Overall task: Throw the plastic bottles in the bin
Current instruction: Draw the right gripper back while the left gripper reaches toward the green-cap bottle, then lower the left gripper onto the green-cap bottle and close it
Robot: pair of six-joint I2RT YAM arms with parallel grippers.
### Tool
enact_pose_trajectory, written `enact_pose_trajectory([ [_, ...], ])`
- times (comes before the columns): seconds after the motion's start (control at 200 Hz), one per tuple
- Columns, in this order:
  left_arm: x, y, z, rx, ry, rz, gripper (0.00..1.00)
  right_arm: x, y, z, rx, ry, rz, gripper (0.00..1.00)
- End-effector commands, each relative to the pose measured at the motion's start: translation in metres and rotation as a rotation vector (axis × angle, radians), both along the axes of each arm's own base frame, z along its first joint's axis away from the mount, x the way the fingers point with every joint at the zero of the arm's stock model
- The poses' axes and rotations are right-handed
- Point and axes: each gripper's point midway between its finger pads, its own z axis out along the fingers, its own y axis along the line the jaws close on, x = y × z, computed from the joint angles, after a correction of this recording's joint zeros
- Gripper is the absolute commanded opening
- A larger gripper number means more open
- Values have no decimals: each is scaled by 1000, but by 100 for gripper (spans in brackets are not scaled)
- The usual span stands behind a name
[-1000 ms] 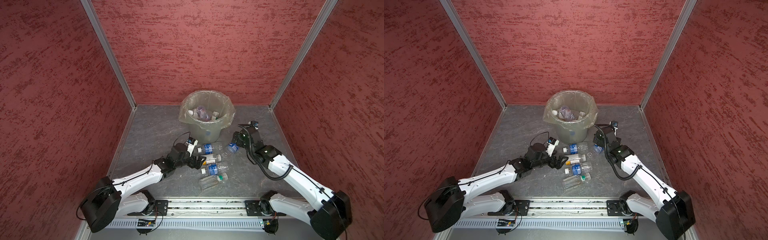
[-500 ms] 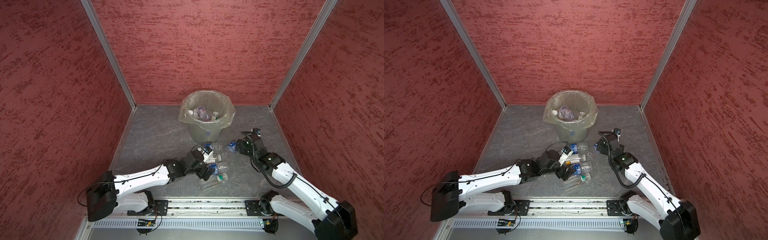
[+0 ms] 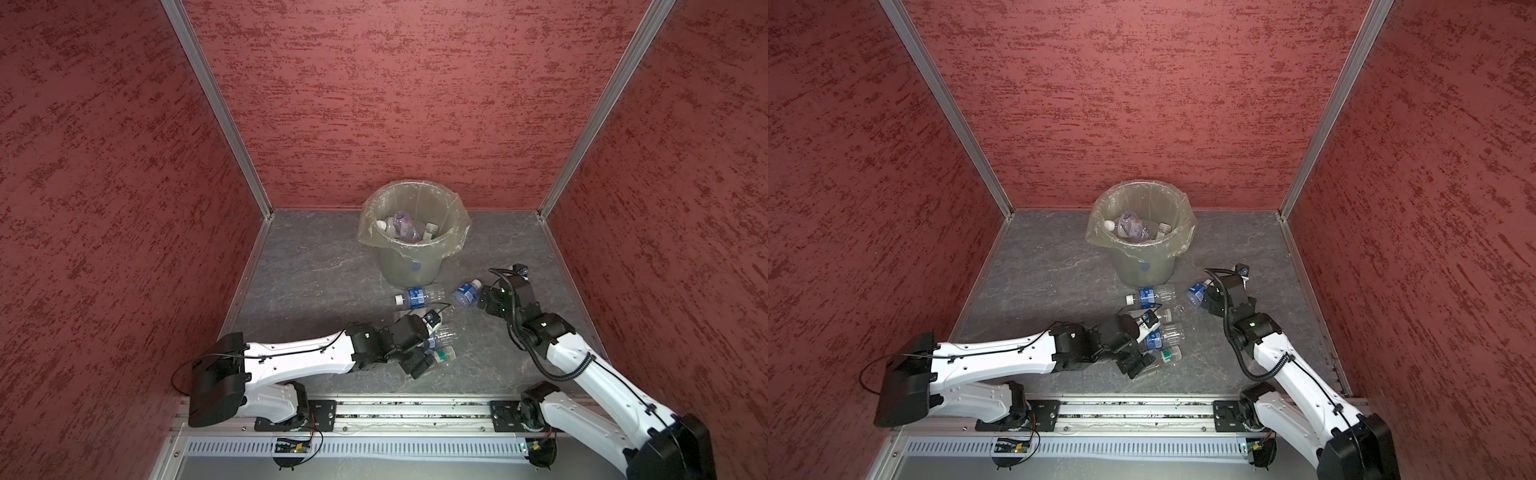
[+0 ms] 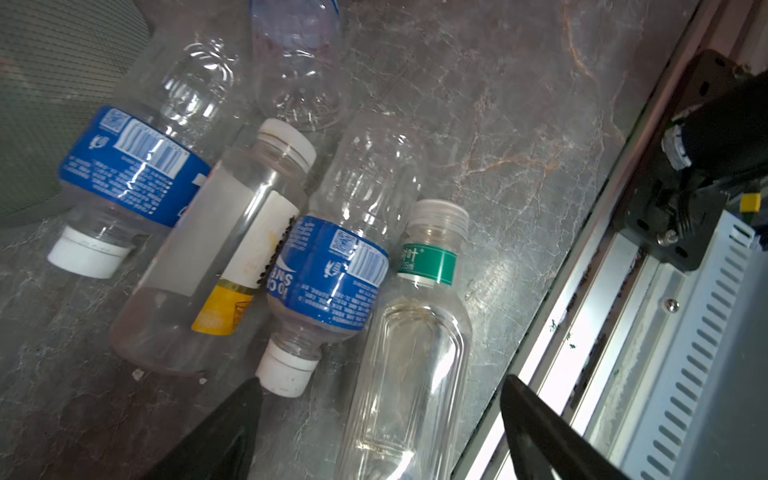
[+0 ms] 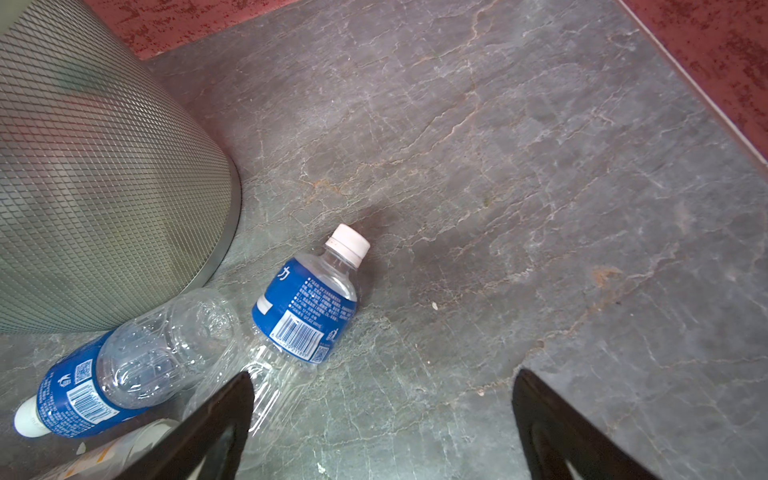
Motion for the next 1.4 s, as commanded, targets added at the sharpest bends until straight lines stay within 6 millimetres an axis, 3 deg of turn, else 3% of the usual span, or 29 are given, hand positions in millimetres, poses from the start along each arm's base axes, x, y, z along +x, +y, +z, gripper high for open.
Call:
enact_pose_trajectory([
  [0.0,-6,-3,-6,72,20,-30,87,3,2,2,29,-19,7,95],
  [0.25,-14,-8,-13,277,115,-61,86,5,1,1,44,-19,7,95],
  [0.456,-17,-2,-33,400,167,-61,83,4,-1,0,50,-17,1,95],
  [0.842,-21,1,-48,439,197,-90,80,4,-1,0,59,-18,4,95],
  [1.137,-25,6,-74,518,236,-115,78,4,-1,1,62,-20,4,95],
  [1.398,-23,6,-80,539,228,-126,74,4,0,1,65,-19,10,95],
])
